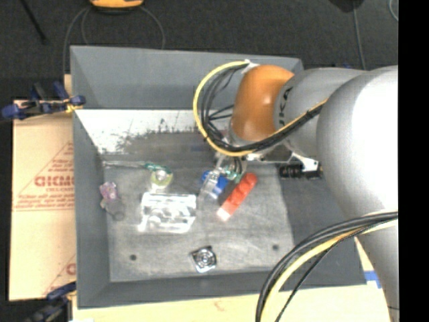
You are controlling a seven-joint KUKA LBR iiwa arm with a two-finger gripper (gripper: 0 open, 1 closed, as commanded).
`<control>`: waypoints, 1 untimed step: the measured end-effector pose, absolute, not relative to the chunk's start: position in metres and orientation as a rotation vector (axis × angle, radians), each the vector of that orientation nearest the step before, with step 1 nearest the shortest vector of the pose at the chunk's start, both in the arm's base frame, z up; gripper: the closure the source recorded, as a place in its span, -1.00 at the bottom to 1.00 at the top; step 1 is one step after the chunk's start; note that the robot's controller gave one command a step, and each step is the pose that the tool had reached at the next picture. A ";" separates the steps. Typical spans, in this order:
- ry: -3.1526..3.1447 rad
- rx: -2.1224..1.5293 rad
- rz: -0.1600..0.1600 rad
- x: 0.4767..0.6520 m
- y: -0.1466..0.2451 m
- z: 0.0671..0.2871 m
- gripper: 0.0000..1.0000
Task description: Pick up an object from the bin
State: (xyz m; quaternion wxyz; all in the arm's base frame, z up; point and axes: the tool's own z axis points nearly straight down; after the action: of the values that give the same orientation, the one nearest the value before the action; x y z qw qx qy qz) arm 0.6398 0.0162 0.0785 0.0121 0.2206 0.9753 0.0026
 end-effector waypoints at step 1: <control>3.061 0.688 0.009 0.638 0.019 0.081 1.00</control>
Offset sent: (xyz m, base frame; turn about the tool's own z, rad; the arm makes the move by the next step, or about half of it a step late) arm 0.0000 0.0000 0.0000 0.0000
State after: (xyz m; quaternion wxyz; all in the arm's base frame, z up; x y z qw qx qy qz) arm 0.6377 0.0190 0.0809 0.0021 0.2194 0.9756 0.0030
